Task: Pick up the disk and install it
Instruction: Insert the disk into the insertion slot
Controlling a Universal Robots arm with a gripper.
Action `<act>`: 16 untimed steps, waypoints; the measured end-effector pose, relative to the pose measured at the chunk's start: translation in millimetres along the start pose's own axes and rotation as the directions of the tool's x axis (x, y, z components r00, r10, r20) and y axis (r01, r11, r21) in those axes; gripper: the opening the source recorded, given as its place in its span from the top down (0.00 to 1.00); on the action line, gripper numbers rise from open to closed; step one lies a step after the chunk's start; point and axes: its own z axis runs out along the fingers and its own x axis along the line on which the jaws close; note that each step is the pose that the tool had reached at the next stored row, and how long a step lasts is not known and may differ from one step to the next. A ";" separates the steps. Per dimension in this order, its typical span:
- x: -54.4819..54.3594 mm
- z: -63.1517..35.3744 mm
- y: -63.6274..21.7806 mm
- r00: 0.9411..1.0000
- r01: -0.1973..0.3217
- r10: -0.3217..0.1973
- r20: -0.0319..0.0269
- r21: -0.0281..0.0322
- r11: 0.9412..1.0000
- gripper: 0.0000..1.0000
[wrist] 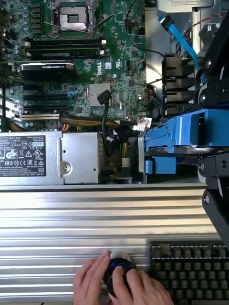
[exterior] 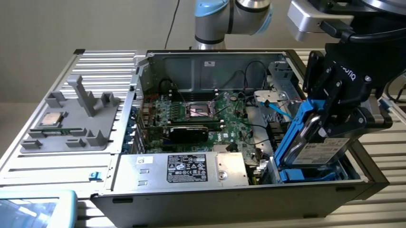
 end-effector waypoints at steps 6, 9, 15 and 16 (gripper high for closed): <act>0.1 2.4 0.0 1.000 0.000 0.000 0.000 0.000 1.000 0.63; 0.1 3.8 -0.1 1.000 0.000 0.000 0.000 0.000 1.000 0.63; 0.1 6.4 -0.2 1.000 0.000 0.000 0.000 0.000 1.000 0.63; 0.1 6.9 -0.2 1.000 0.000 0.000 0.000 0.000 1.000 0.63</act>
